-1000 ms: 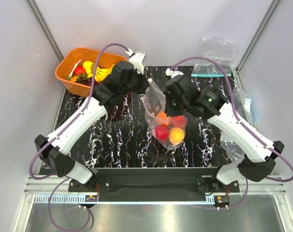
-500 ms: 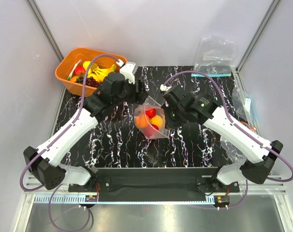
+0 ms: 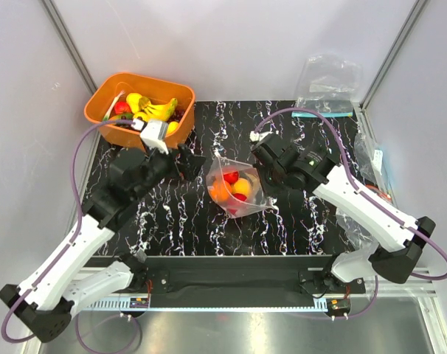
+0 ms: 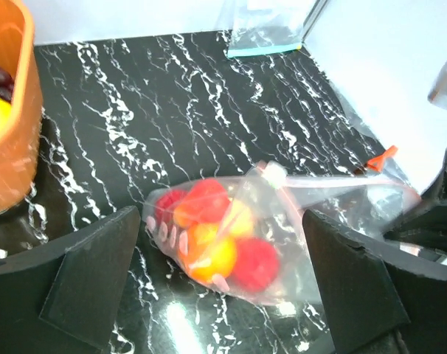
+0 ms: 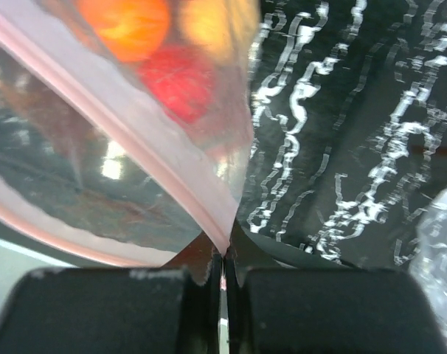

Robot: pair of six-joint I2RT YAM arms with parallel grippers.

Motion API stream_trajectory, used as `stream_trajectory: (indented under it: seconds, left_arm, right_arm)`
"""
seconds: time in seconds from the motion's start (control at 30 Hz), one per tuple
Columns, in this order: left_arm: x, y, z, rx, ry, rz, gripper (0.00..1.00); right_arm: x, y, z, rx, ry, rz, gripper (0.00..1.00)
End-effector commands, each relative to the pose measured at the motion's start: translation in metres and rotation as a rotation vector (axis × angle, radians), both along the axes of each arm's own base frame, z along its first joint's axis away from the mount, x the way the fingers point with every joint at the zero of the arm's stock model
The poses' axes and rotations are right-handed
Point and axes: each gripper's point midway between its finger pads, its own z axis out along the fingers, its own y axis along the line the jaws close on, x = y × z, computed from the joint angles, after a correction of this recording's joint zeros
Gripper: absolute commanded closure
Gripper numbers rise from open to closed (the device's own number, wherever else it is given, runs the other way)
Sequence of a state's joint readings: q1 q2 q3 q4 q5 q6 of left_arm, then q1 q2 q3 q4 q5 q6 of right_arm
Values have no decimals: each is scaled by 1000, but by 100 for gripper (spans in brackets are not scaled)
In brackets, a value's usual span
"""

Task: Place the food in the zip-top bag and seal the zipper
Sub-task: Adjust the zipper food storage bag at the center of the board.

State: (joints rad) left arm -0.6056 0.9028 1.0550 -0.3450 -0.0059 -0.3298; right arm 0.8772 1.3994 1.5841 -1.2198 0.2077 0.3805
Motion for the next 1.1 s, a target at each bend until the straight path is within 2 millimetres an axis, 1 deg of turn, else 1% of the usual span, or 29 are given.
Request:
stream_trajectory:
  seconds: [0.0, 0.07, 0.1, 0.13, 0.17, 0.2, 0.27, 0.3, 0.33, 0.4, 0.43, 0.47, 0.53, 0.57, 0.6, 0.63, 0.67, 0.7, 0.73, 0.8, 0.83, 0.87, 0.9, 0.97, 1.0, 1.03, 1.07]
  left_arm:
    - [0, 1, -8, -104, -29, 21, 1]
    - [-7, -2, -9, -158, -36, -2, 1]
    - [-7, -4, -25, -154, -10, -6, 1]
    - [-8, -5, -31, -159, 0, -13, 1]
    - [-9, -10, -34, -163, 0, -41, 1]
    - [-9, -13, -46, -153, 17, -53, 1]
    - [-9, -22, -51, -148, 0, -101, 1]
    - [-8, -24, -60, -137, -10, -119, 1]
    - [-7, -29, -49, -163, -71, -144, 1]
    - [-15, -43, -48, -160, -138, -254, 1]
    - [-20, -49, -54, -159, -163, -307, 1]
    - [-27, -58, -40, -182, -237, -384, 1]
    - [-29, -64, -35, -168, -295, -432, 1]
    - [-30, -68, -37, -154, -302, -470, 1]
    - [-28, -68, -39, -136, -311, -466, 1]
    - [-28, -69, -35, -136, -332, -474, 1]
    - [-33, -73, -40, -125, -344, -515, 2]
    - [-36, -74, -41, -109, -376, -539, 6]
    - [-38, -76, -36, -116, -414, -553, 8]
    - [-43, -80, -41, -103, -439, -600, 13]
    - [-42, -82, -41, -99, -433, -604, 15]
    - [-38, -85, -49, -88, -400, -610, 17]
    - [-35, -88, -43, -83, -407, -620, 18]
    - [-30, -94, -54, -72, -364, -631, 18]
    - [-29, -95, -56, -73, -360, -632, 18]
    - [-28, -97, -52, -84, -384, -628, 20]
    - [-27, -98, -56, -89, -381, -628, 24]
  right_arm:
    - [3, -26, 6, -73, -75, -39, 100]
    - [1, -33, 5, -87, -84, -55, 100]
    - [0, -35, 5, -87, -83, -63, 100]
    - [-1, -37, 7, -75, -90, -66, 100]
    - [-3, -39, 4, -78, -87, -71, 100]
    - [-3, -39, 5, -67, -92, -75, 100]
    - [-7, -42, 5, -53, -97, -73, 100]
    - [-7, -42, 6, -45, -105, -71, 100]
    - [-7, -43, 6, -42, -113, -72, 100]
    - [-6, -44, 7, -43, -125, -66, 100]
    - [-5, -44, 8, -44, -130, -64, 100]
    - [-4, -45, 8, -53, -133, -60, 100]
    - [-2, -45, 8, -68, -139, -63, 100]
    - [0, -47, 8, -77, -144, -65, 100]
    - [0, -47, 7, -84, -143, -64, 100]
    - [1, -46, 8, -83, -146, -65, 100]
    - [2, -45, 8, -84, -148, -56, 100]
    - [3, -44, 9, -77, -155, -54, 100]
    - [4, -43, 9, -75, -157, -53, 100]
    - [4, -42, 10, -78, -158, -50, 100]
    - [6, -42, 11, -79, -163, -51, 100]
    - [6, -42, 12, -79, -165, -50, 100]
    - [6, -41, 12, -75, -163, -50, 100]
    - [6, -38, 15, -58, -163, -38, 100]
    - [5, -36, 18, -43, -167, -30, 100]
    - [3, -34, 22, -20, -167, -19, 100]
    - [2, -33, 24, -8, -169, -13, 100]
